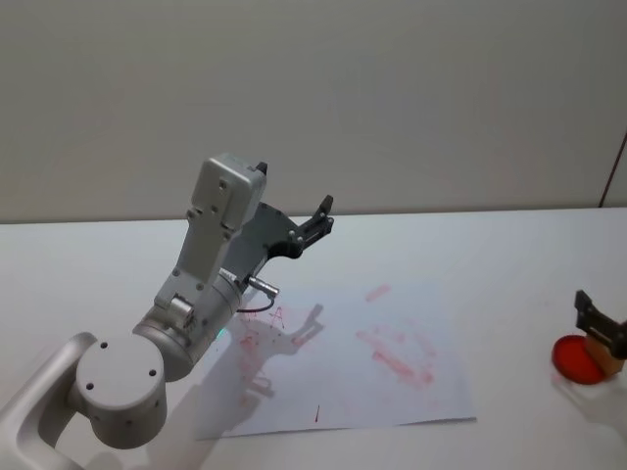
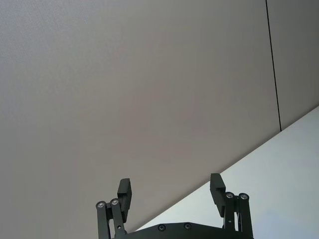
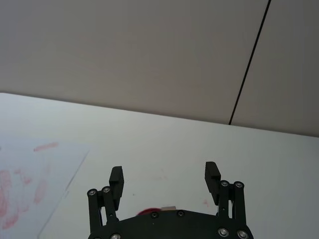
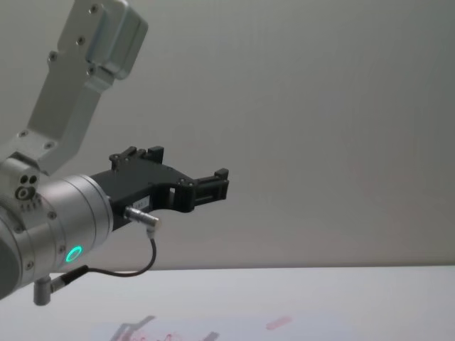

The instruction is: Use the one hand to pick up the stamp and affix it onto the A4 paper.

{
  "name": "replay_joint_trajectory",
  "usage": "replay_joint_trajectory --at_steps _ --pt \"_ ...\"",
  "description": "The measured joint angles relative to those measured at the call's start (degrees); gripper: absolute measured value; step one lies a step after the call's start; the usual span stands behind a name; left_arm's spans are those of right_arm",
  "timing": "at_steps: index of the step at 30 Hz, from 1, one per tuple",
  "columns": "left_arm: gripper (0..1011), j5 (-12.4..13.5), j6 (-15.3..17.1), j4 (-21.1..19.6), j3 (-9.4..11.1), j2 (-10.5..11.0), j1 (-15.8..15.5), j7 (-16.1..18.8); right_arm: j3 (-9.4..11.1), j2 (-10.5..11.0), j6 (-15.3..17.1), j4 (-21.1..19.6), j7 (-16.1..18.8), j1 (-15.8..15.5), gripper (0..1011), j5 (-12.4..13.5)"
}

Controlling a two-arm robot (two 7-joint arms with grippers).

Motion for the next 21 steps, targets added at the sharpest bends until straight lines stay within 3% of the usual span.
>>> replay_joint_trajectory --at_steps 10,21 --pt "1001 0.0 0.0 0.0 0.0 0.0 0.0 0.0 0.93 1.6 3.14 0.31 -0.3 -2.17 1001 -0.63" --pt "1001 0.0 0.0 0.0 0.0 0.0 0.0 0.0 0.61 1.55 6.49 2.12 1.45 -1.7 1001 -2.58"
